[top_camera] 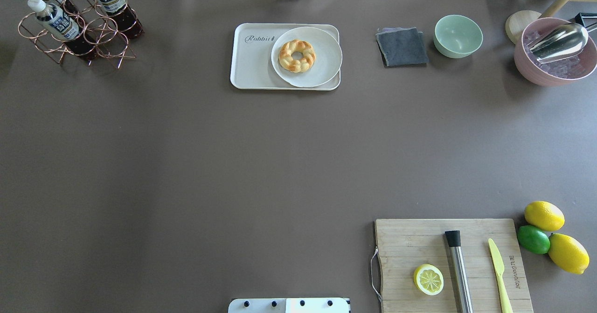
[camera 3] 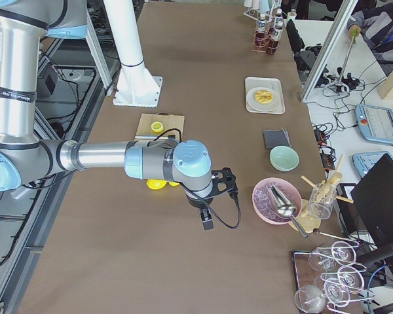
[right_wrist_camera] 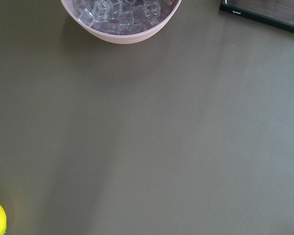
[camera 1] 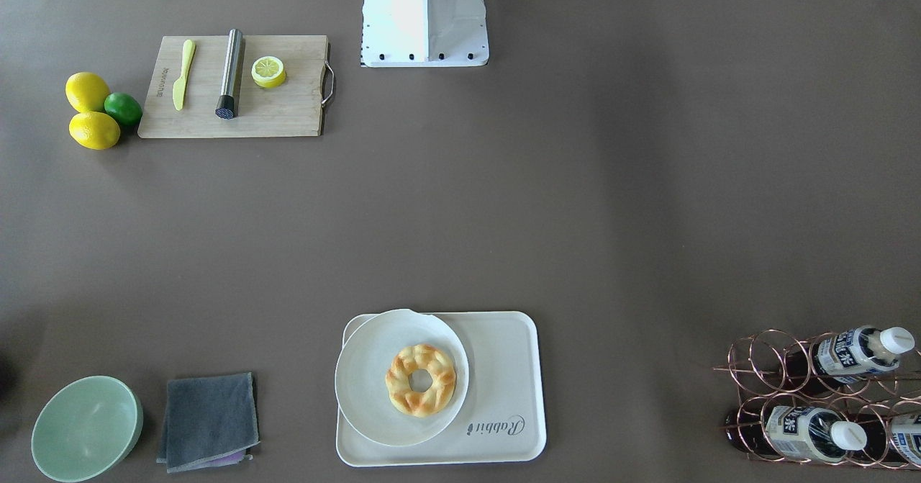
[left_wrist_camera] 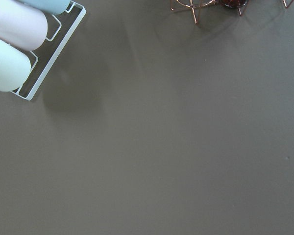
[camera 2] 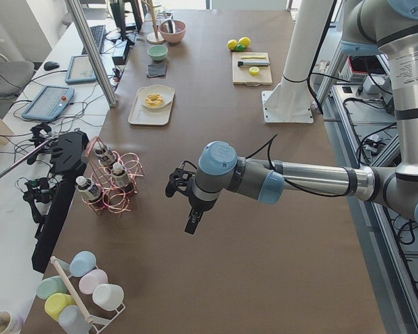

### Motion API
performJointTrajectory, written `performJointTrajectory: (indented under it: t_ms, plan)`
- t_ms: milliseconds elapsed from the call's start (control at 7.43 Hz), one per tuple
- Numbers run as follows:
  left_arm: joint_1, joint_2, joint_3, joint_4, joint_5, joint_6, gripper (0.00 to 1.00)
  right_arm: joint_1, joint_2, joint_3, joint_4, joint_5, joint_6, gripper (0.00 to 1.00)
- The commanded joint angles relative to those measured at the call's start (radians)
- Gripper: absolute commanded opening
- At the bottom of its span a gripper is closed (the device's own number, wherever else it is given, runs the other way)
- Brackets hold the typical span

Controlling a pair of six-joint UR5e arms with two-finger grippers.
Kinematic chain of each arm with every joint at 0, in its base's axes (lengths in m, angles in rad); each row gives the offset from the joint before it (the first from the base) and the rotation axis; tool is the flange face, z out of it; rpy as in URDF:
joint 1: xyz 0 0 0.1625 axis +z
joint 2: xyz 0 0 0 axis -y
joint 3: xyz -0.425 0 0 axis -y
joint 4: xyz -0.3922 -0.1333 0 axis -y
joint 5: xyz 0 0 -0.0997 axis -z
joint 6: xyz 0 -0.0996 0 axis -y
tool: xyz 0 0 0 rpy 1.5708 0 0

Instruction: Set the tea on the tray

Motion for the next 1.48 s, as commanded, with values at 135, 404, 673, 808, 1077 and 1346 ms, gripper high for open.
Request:
performJointTrajectory:
  t_ms: [135,404,673,808,1077,1346]
  plan:
    - [-0.029,0.081,0.002,-0.082,-0.002,-0.001,0.98,-0.027,0.011,0.04,-0.001,-0.001,0.004,1.0]
    - [-0.027,0.083,0.013,-0.085,-0.005,-0.004,0.98,-0.05,0.042,0.034,-0.003,-0.003,0.007,1.0]
    - [-0.027,0.099,0.024,-0.083,-0.002,-0.001,0.98,-0.07,0.037,0.024,-0.001,-0.004,0.056,0.99]
    - [-0.029,0.101,0.03,-0.085,-0.003,-0.003,0.98,-0.073,0.037,0.025,-0.001,-0.004,0.055,1.0]
    - [-0.029,0.101,0.031,-0.085,-0.007,-0.004,0.98,-0.076,0.036,0.025,-0.001,-0.003,0.057,1.0]
    - [-0.026,0.089,0.034,-0.083,-0.005,-0.003,0.98,-0.078,0.036,0.025,-0.001,-0.003,0.057,1.0]
